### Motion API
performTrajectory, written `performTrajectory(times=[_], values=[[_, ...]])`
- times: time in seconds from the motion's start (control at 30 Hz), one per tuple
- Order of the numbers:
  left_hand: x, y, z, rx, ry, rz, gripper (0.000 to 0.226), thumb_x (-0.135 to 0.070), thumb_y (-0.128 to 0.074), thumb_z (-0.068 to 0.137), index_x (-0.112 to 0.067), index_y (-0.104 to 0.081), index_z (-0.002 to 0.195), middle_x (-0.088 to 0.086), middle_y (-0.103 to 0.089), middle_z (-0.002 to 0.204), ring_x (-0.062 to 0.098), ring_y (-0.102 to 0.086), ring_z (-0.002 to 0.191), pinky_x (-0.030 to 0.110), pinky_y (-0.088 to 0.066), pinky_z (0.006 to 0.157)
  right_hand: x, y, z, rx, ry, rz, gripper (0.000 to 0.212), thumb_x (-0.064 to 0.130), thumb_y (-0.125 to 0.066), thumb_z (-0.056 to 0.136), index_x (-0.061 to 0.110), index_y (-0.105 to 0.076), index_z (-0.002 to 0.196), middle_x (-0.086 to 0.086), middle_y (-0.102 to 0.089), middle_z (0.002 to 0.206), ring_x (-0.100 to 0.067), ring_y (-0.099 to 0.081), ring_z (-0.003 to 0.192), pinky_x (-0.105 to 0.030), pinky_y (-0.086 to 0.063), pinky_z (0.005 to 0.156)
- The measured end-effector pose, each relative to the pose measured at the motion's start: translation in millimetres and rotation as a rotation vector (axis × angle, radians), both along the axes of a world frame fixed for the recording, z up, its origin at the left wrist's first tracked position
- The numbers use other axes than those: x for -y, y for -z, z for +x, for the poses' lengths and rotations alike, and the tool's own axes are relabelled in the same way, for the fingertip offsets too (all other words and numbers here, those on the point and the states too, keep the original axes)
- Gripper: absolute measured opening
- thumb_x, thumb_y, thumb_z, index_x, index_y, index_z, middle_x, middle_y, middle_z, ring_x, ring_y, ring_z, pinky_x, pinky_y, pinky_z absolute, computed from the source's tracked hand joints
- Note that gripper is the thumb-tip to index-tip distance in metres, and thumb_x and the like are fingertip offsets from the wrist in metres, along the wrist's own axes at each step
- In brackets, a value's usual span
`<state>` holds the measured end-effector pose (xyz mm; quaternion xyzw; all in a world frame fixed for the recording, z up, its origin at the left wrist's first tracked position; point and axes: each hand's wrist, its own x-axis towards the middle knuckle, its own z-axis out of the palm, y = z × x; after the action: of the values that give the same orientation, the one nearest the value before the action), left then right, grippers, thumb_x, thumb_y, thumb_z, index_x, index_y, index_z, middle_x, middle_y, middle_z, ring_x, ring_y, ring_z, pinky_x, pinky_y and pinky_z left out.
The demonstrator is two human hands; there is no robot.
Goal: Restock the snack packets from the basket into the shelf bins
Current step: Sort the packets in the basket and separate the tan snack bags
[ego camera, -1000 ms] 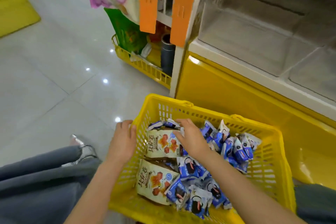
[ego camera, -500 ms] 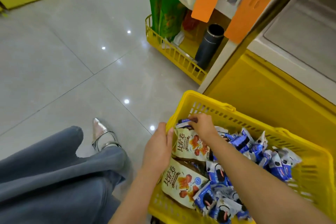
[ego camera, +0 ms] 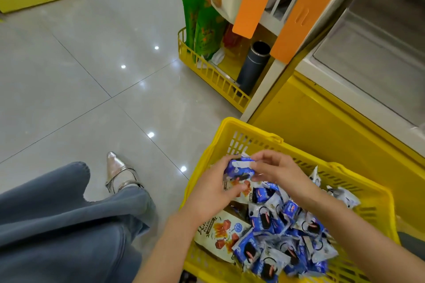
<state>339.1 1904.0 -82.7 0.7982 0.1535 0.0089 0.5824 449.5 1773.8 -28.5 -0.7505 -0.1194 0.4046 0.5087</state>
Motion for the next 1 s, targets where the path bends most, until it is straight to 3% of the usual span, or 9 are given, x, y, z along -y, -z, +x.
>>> performTrajectory(times=[0.07, 0.17, 0.23, 0.33, 0.43, 0.57, 0.73, 0.87, 1.0], values=[[2, -2, -1, 0.038, -0.086, -0.097, 0.035, -0.032, -0.069, 0.081, -0.052, -0.048, 0.100, -0.035, -0.059, 0.095, -0.013, -0.057, 0.092, 0.002, -0.041, 0.073, 2, -3, 0, -0.010, -0.024, 0.021, 0.014, 0.009, -0.051, 0.094, 0.015, -0.064, 0.095, 0.000, -0.069, 0.085, -0.009, -0.067, 0.074, -0.019, -0.055, 0.068], [-1, -5, -5, 0.049, -0.210, -0.252, 0.023, -0.030, -0.065, 0.084, -0.042, -0.053, 0.099, -0.023, -0.066, 0.095, -0.005, -0.063, 0.088, 0.014, -0.050, 0.073, 6, 13, 10, 0.276, -0.003, -0.108, 0.016, 0.016, -0.047, 0.097, 0.024, -0.061, 0.103, 0.005, -0.064, 0.107, -0.008, -0.062, 0.096, -0.022, -0.049, 0.084], [-6, -8, -6, 0.048, -0.286, -0.295, 0.021, -0.027, -0.063, 0.086, -0.036, -0.052, 0.101, -0.016, -0.068, 0.090, -0.005, -0.066, 0.081, 0.011, -0.050, 0.063, 7, 36, 19, 0.440, -0.019, -0.280, 0.022, 0.019, -0.050, 0.096, 0.019, -0.058, 0.116, 0.002, -0.059, 0.119, -0.010, -0.055, 0.105, -0.021, -0.041, 0.088], [-15, -13, -6, 0.041, -0.374, -0.309, 0.019, -0.025, -0.061, 0.087, -0.035, -0.050, 0.099, -0.016, -0.065, 0.085, -0.010, -0.064, 0.074, 0.005, -0.045, 0.052, 4, 78, 29, 0.477, -0.074, -0.478, 0.037, 0.022, -0.051, 0.096, 0.010, -0.050, 0.130, -0.008, -0.050, 0.134, -0.019, -0.049, 0.120, -0.027, -0.038, 0.096], [-22, -11, -5, 0.038, -0.395, -0.299, 0.021, -0.025, -0.060, 0.088, -0.037, -0.048, 0.100, -0.018, -0.062, 0.089, -0.011, -0.063, 0.075, 0.007, -0.046, 0.054, -3, 109, 31, 0.452, -0.111, -0.578, 0.044, 0.024, -0.053, 0.095, 0.006, -0.045, 0.135, -0.013, -0.046, 0.138, -0.026, -0.047, 0.125, -0.034, -0.037, 0.101], [-23, -7, -2, 0.031, -0.402, -0.288, 0.019, -0.025, -0.061, 0.087, -0.037, -0.050, 0.098, -0.016, -0.064, 0.089, -0.006, -0.065, 0.077, 0.011, -0.049, 0.055, -13, 129, 36, 0.475, -0.071, -0.630, 0.044, 0.031, -0.051, 0.095, 0.005, -0.049, 0.131, -0.016, -0.055, 0.129, -0.030, -0.053, 0.116, -0.039, -0.045, 0.095], [-23, -3, -1, 0.019, -0.415, -0.275, 0.019, -0.025, -0.063, 0.086, -0.036, -0.051, 0.095, -0.015, -0.066, 0.087, -0.005, -0.065, 0.076, 0.014, -0.051, 0.057, -24, 134, 42, 0.560, -0.090, -0.700, 0.027, 0.028, -0.058, 0.092, 0.011, -0.065, 0.111, -0.010, -0.069, 0.105, -0.027, -0.063, 0.094, -0.033, -0.049, 0.073], [-24, -4, 3, -0.012, -0.394, -0.228, 0.019, -0.025, -0.062, 0.087, -0.033, -0.050, 0.098, -0.013, -0.064, 0.090, -0.006, -0.064, 0.076, 0.013, -0.050, 0.056, -29, 124, 43, 0.693, -0.196, -0.841, 0.020, 0.030, -0.055, 0.093, 0.016, -0.066, 0.101, -0.007, -0.069, 0.098, -0.025, -0.064, 0.087, -0.034, -0.052, 0.070], [-20, -6, 10, -0.035, -0.395, -0.210, 0.020, -0.023, -0.060, 0.088, -0.026, -0.050, 0.105, -0.010, -0.062, 0.092, -0.008, -0.062, 0.073, 0.006, -0.044, 0.051, -22, 101, 27, 0.756, -0.035, -0.561, 0.019, 0.033, -0.045, 0.097, 0.015, -0.052, 0.097, -0.001, -0.061, 0.080, -0.016, -0.056, 0.063, -0.027, -0.038, 0.050]])
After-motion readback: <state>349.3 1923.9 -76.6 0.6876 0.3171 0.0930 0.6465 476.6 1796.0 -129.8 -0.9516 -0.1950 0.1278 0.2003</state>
